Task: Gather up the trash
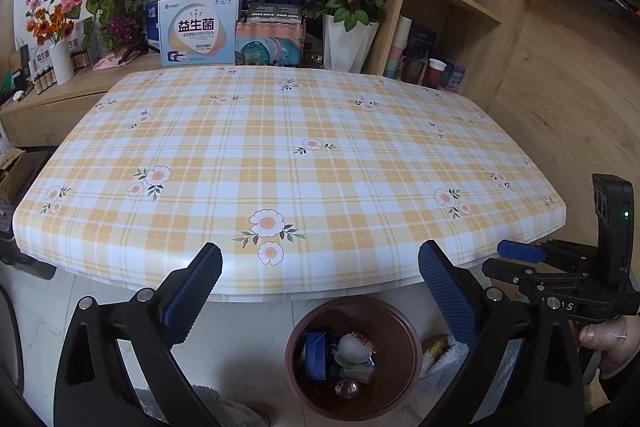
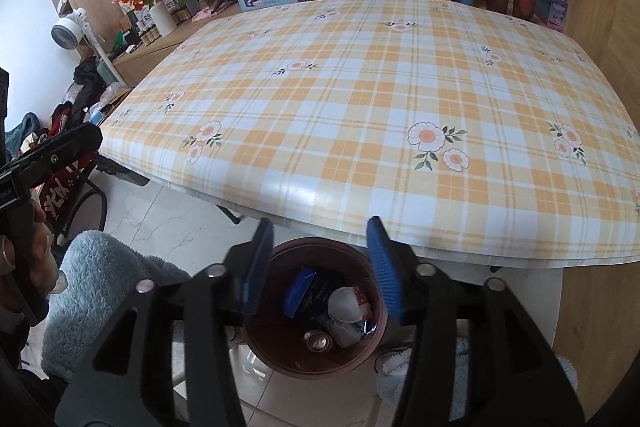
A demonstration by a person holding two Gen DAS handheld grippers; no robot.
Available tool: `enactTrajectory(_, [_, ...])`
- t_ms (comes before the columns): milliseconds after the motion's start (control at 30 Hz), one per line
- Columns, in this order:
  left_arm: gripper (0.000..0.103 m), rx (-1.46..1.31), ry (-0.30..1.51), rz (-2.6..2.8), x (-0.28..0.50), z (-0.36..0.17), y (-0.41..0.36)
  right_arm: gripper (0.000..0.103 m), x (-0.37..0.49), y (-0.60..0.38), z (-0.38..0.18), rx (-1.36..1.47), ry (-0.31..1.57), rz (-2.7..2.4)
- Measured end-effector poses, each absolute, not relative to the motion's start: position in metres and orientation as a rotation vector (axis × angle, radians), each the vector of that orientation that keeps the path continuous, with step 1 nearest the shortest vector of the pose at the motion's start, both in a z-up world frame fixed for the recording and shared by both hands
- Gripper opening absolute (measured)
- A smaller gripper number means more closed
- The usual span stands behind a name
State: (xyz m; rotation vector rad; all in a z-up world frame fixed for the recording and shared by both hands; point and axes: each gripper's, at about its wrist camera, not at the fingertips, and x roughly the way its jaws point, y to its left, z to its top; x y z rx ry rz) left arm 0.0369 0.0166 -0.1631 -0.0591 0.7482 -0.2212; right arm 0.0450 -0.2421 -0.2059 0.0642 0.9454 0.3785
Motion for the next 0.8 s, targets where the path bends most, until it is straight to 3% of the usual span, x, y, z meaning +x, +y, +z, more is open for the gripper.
enactTrajectory(100, [0.096,-0.06,0.747,-0.216,0.038,-0.163,0.018,0.078,0.047,-0.246,-0.203,0.07,0.932,0.353])
enactTrajectory(200, [0.096,-0.062,0.744,-0.21,0.038,-0.162,0.018,0.09,0.048,-0.25,-0.201,0.068,0.919,0.335])
enactTrajectory(567, [0.096,-0.031,0.698,-0.206,0.039,-0.14,0.015,0.097,0.053,-0.252,-0.172,0.035,0.846,0.302])
enactTrajectory(800, [0.097,-0.012,0.652,-0.192,0.04,-0.108,0.011,0.097,0.058,-0.257,-0.125,0.021,0.756,0.281])
